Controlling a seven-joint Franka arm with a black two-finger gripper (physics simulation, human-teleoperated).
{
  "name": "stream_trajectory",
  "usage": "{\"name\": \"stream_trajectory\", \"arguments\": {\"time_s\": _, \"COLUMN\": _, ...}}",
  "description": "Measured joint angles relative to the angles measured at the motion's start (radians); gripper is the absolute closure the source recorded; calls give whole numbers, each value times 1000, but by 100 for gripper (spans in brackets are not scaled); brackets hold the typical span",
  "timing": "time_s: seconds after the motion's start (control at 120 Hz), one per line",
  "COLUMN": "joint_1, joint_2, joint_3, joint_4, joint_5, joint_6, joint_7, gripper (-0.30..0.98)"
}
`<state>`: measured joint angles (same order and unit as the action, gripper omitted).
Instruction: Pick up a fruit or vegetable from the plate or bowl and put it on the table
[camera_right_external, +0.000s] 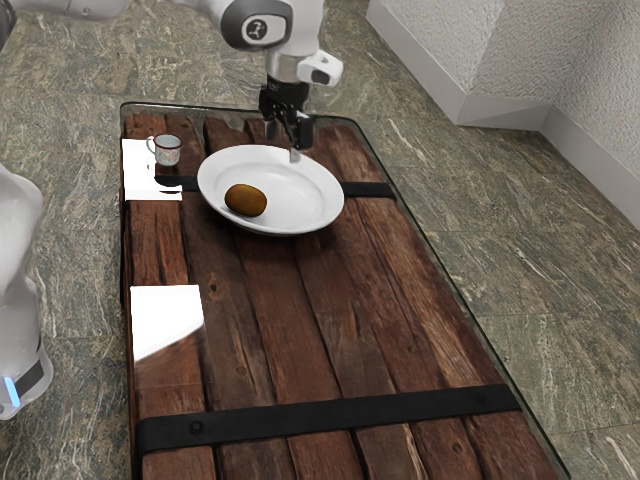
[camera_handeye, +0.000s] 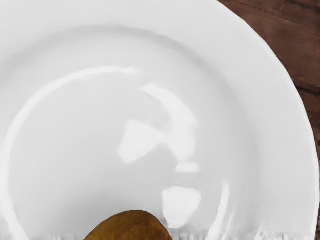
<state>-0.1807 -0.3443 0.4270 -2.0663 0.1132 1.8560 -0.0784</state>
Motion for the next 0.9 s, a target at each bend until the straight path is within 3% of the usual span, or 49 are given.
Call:
{"name": "stream_trajectory", "arguments": {"time_s": 0.233, "joint_1": 16, "joint_2": -157, "joint_3": 8, "joint_4": -219, "joint_5": -3, "joint_6": 69, "joint_7": 257, "gripper": 0}}
{"name": "stream_trajectory", "arguments": {"time_s": 0.383, "joint_1": 49, "joint_2": -148, "joint_3": 51, "joint_4": -285, "joint_5": -5, "joint_6": 89, "joint_7": 376, "gripper": 0}}
{"name": "stream_trajectory", "arguments": {"time_s": 0.9, "joint_1": 42, "joint_2": -85, "joint_3": 105, "joint_4": -301, "joint_5": -1, "joint_6": 166, "joint_7": 621, "gripper": 0}}
